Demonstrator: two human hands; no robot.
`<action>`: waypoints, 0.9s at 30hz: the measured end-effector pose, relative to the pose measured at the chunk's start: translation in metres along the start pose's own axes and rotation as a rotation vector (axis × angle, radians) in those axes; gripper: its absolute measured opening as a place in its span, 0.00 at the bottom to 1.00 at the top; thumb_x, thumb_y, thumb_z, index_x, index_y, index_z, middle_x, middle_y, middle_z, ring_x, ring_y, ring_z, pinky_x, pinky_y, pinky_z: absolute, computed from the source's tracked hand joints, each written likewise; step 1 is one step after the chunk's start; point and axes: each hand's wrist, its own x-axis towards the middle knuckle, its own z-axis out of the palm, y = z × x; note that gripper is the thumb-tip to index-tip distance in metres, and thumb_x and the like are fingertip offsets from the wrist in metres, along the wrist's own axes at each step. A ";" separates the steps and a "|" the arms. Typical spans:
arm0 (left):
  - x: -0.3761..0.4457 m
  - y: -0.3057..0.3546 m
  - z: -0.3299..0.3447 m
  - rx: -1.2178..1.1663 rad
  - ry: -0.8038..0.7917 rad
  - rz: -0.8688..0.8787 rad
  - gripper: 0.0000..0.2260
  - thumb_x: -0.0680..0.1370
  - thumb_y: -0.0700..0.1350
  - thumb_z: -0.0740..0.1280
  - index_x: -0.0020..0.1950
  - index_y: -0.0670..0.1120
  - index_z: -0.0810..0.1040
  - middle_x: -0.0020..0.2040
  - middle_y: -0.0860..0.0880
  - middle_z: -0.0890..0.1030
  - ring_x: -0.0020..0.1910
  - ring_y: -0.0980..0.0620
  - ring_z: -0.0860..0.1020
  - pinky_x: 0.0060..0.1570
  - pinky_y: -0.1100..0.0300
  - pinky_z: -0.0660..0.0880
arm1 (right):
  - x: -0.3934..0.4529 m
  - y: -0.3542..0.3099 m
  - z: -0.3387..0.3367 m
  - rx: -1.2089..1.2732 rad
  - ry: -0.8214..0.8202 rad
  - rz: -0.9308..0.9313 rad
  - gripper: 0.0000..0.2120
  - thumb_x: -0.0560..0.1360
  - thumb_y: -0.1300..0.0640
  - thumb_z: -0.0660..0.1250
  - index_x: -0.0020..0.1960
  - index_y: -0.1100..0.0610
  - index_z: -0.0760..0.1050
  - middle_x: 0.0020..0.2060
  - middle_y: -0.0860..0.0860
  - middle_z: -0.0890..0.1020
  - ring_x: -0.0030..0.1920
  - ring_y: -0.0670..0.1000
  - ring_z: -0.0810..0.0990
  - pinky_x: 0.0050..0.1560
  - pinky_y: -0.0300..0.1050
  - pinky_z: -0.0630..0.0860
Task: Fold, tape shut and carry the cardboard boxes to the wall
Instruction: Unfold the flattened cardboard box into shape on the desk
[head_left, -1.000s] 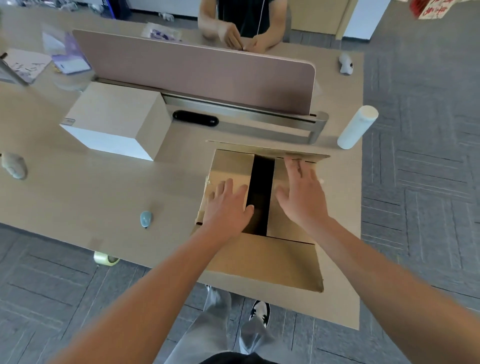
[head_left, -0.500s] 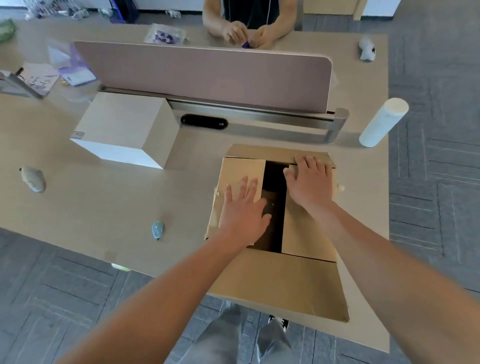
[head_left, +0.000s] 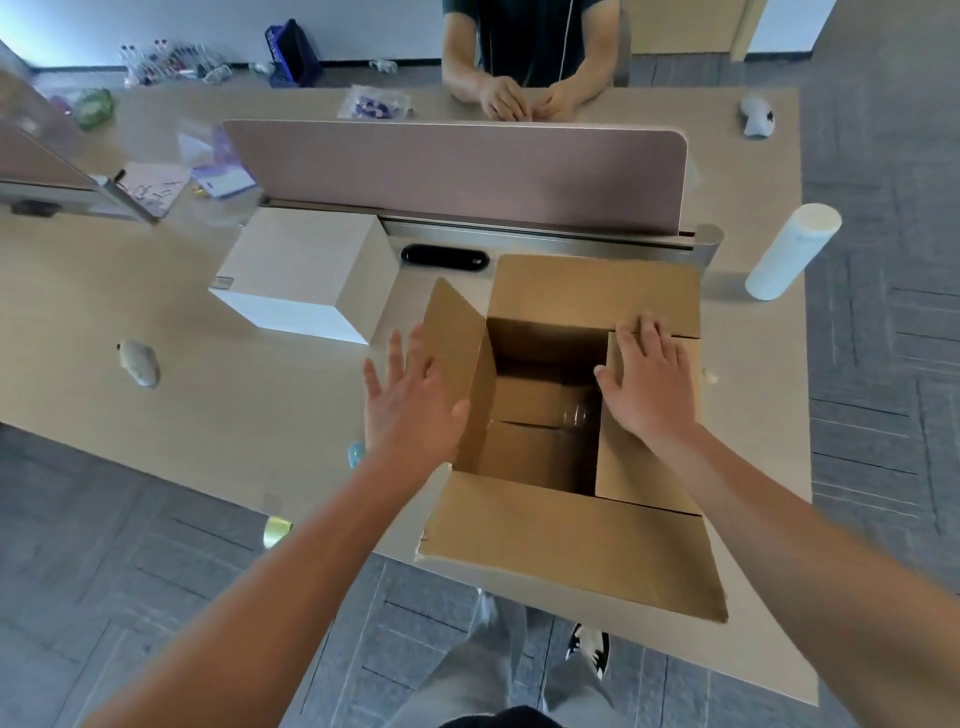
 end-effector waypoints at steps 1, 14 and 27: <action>-0.002 -0.008 0.008 0.015 -0.023 -0.033 0.29 0.81 0.61 0.61 0.79 0.47 0.68 0.85 0.46 0.41 0.83 0.41 0.37 0.79 0.35 0.44 | -0.009 -0.003 -0.001 -0.009 -0.002 -0.014 0.31 0.84 0.41 0.60 0.82 0.54 0.62 0.84 0.57 0.56 0.84 0.59 0.51 0.82 0.59 0.54; -0.035 0.051 0.106 -0.264 -0.165 -0.188 0.45 0.82 0.70 0.49 0.82 0.41 0.32 0.84 0.42 0.34 0.82 0.42 0.34 0.81 0.37 0.44 | -0.076 -0.016 -0.002 -0.390 -0.178 -0.439 0.30 0.85 0.39 0.47 0.73 0.53 0.77 0.82 0.53 0.63 0.84 0.56 0.50 0.83 0.61 0.50; -0.037 0.047 0.121 -0.298 -0.108 -0.190 0.43 0.82 0.69 0.48 0.83 0.43 0.35 0.85 0.43 0.40 0.84 0.40 0.40 0.80 0.36 0.46 | -0.089 -0.013 -0.068 -0.366 -0.037 -0.304 0.30 0.85 0.39 0.49 0.69 0.55 0.80 0.72 0.52 0.77 0.82 0.54 0.61 0.83 0.57 0.54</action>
